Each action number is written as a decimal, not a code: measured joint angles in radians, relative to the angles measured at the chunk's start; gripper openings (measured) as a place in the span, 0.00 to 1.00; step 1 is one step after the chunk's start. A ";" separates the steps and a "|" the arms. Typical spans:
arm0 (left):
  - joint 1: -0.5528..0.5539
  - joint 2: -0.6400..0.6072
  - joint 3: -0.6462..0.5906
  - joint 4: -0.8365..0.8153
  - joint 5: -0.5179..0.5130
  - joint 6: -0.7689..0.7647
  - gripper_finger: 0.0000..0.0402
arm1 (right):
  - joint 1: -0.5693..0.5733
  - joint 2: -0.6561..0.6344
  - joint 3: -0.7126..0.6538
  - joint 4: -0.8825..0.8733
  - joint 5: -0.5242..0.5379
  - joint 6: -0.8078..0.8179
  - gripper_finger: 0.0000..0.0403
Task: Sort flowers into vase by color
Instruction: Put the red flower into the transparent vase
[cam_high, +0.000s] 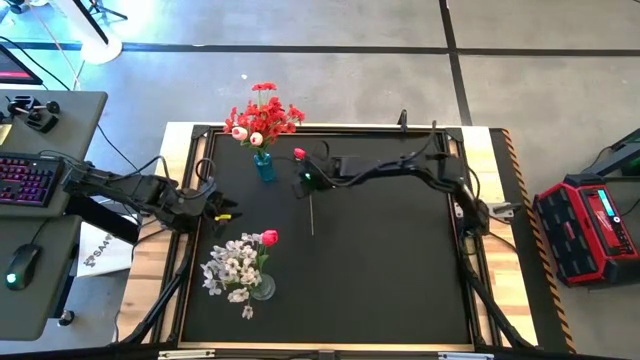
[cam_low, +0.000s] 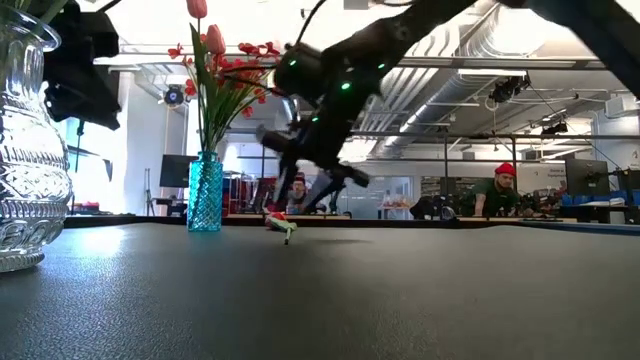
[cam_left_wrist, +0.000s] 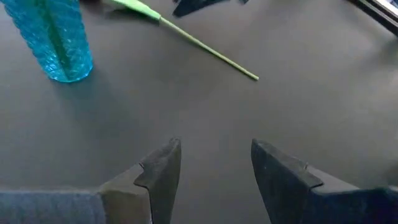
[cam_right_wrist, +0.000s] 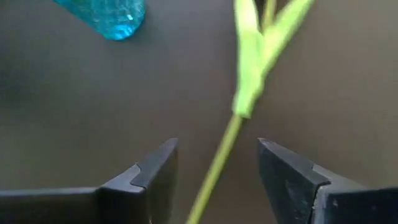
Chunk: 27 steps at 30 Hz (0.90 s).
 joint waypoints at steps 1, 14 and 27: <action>0.000 0.000 0.000 -0.001 -0.006 0.000 0.46 | -0.007 0.021 0.027 -0.010 -0.003 -0.012 0.50; 0.000 -0.001 0.000 -0.005 -0.007 0.000 0.46 | -0.025 0.157 0.176 -0.193 0.008 -0.027 0.26; 0.000 -0.001 0.000 -0.006 0.048 -0.019 0.46 | 0.002 0.163 0.276 -0.419 0.016 0.020 0.01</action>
